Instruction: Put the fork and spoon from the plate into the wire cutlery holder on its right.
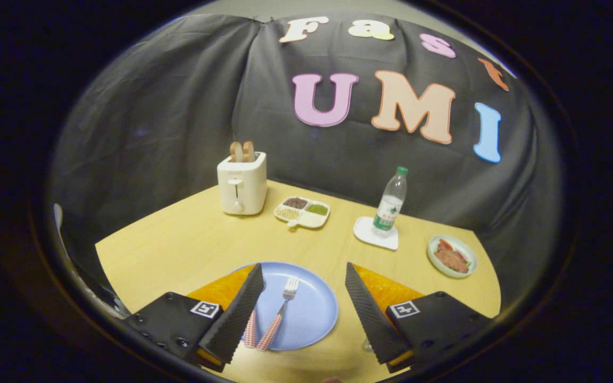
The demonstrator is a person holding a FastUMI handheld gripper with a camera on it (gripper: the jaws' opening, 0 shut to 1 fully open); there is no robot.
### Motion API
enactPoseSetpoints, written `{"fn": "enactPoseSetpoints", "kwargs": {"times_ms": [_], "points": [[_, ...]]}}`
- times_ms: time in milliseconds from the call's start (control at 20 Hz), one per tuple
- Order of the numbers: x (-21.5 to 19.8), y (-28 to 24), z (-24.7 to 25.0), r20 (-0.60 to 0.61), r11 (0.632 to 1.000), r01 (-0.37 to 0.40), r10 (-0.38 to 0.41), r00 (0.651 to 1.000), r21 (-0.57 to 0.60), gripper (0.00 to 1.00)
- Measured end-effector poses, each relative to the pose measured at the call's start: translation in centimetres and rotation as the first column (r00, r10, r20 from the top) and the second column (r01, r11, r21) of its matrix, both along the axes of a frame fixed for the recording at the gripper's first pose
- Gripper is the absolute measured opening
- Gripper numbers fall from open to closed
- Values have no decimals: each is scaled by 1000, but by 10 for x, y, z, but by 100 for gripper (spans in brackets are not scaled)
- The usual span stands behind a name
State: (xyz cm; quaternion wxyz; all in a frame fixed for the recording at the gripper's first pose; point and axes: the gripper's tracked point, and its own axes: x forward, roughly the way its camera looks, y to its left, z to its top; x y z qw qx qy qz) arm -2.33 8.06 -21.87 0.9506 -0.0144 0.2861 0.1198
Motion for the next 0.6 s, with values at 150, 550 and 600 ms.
{"fn": "enactPoseSetpoints", "kwargs": {"times_ms": [150,550,600], "points": [[-8,1,-28,-97,1000,8,-7,995,2,99],[-31,7,-86,-257,992,-79,51,965,-97,99],[-31,7,-90,-272,990,-89,57,961,-105,99]]}}
